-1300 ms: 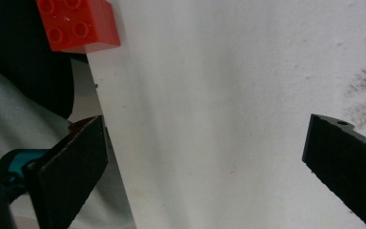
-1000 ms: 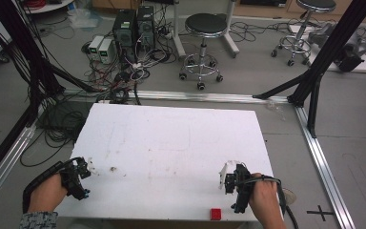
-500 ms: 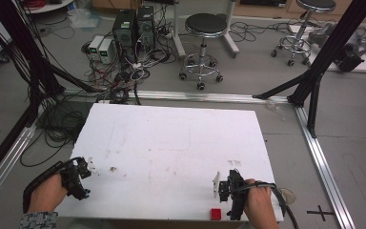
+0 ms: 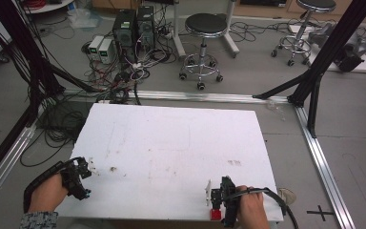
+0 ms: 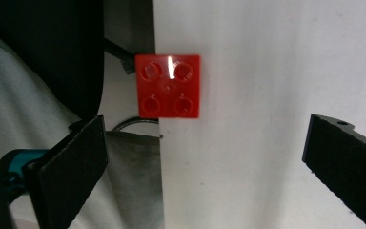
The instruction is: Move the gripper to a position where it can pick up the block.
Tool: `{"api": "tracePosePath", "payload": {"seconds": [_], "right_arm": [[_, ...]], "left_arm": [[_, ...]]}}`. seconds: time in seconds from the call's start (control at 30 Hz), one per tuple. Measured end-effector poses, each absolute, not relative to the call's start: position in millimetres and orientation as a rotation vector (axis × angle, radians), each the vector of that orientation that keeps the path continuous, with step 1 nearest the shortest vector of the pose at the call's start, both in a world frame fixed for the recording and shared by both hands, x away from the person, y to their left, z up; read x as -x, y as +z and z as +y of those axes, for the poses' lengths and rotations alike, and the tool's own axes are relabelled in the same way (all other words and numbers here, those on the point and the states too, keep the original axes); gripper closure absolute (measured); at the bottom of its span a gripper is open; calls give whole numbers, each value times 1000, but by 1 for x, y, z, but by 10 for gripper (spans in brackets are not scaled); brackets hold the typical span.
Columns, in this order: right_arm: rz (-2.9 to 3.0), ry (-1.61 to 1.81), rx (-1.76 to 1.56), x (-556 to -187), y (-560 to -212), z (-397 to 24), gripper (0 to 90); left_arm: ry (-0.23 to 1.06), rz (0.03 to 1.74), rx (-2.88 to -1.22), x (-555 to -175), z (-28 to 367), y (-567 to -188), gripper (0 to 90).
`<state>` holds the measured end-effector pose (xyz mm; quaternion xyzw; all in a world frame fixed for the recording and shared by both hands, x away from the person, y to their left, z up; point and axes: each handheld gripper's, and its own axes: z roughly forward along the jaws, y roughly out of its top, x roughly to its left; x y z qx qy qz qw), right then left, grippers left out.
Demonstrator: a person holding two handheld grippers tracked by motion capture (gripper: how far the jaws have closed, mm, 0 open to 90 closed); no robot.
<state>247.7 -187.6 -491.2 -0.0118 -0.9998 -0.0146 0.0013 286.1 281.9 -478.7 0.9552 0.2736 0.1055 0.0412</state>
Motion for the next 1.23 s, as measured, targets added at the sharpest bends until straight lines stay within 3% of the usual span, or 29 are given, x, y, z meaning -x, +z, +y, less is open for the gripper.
{"api": "tracePosePath", "payload": {"seconds": [0.63, 1.23], "right_arm": [[-3134, 5, -30, -237, -520, -165, 8], [-3137, 18, -18, -234, -525, -164, 8]], "left_arm": [[322, 825, -2927, -286, 279, -480, 212], [325, 833, -2920, -286, 280, -479, 212]]}}
